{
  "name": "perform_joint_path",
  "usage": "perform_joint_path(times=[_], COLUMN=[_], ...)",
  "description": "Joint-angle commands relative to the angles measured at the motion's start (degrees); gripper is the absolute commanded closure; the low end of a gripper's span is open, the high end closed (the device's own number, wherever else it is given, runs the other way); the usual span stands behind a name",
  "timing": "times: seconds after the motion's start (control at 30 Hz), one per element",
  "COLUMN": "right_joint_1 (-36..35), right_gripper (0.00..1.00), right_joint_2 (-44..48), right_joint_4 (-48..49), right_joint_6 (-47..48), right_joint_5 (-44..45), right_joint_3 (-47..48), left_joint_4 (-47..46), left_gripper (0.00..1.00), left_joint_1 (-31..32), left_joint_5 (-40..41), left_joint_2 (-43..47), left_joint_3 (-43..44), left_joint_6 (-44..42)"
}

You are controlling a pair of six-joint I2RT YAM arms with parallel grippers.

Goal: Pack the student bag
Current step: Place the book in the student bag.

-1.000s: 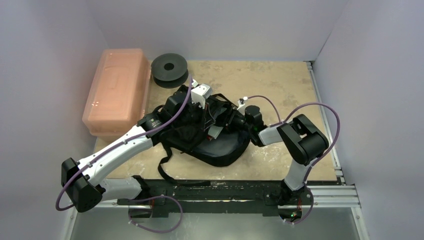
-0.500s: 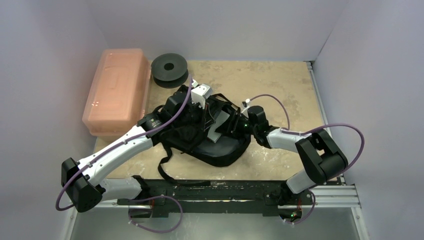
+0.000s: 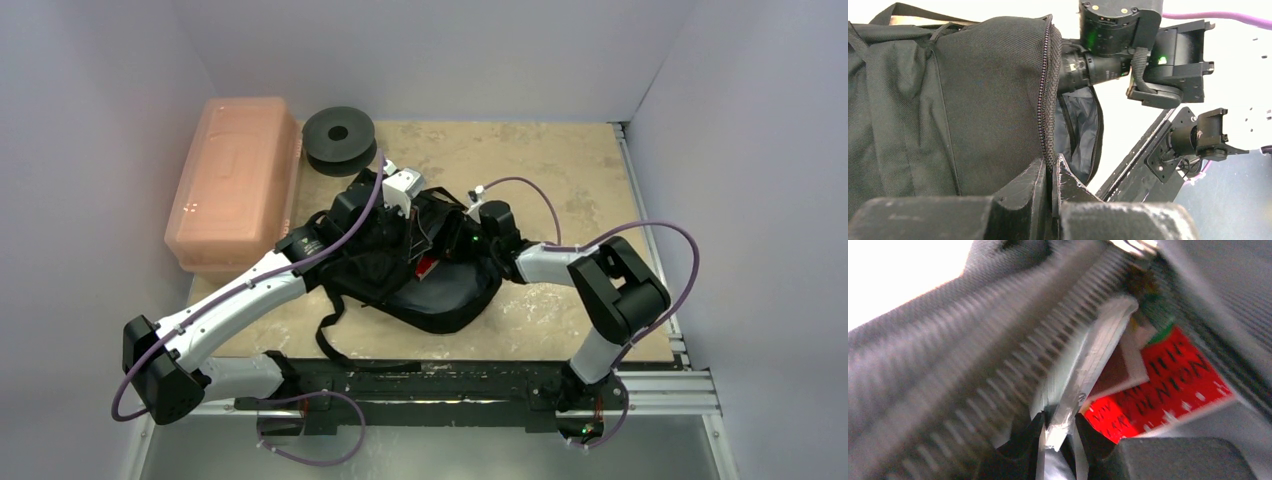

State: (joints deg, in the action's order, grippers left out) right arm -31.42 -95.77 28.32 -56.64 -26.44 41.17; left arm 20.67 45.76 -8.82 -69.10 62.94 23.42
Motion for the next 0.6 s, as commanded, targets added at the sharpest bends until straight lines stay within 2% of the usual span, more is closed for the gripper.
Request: perform_joint_path(times=[0.0,0.17,0.27,0.37,0.47,0.57], right_joint_1=[-2.55,-2.3,-2.18,-1.96,-1.98,-2.02], right_gripper=[0.8,0.74,0.67,0.62,0.54,0.52], right_joint_2=[-2.09,-1.5,1.72,6.87,13.62,18.23], right_joint_4=[9.19,6.06,-0.67,-8.68,-12.41,-17.85], right_joint_6=[-0.7,1.12,6.01,11.91,17.25,20.54], right_joint_5=[-0.74,-0.41,2.09,6.42,10.29,11.9], right_joint_3=[5.37,4.31,2.78,0.76,-3.03,-4.29], left_joint_4=[-5.07,-4.42,-3.36,-2.98,-2.02,-1.72], left_gripper=[1.0,1.0,1.0,1.0,1.0,1.0], left_joint_1=[0.14,0.16,0.11,0.07,0.05,0.02], left_joint_5=[-2.76,-1.35,-0.13,1.2,1.53,2.19], left_joint_2=[0.67,0.7,0.62,0.64,0.17,-0.81], left_joint_3=[0.55,0.39,0.63,0.64,1.45,1.72], left_joint_6=[1.74,1.45,1.67,1.22,1.34,1.65])
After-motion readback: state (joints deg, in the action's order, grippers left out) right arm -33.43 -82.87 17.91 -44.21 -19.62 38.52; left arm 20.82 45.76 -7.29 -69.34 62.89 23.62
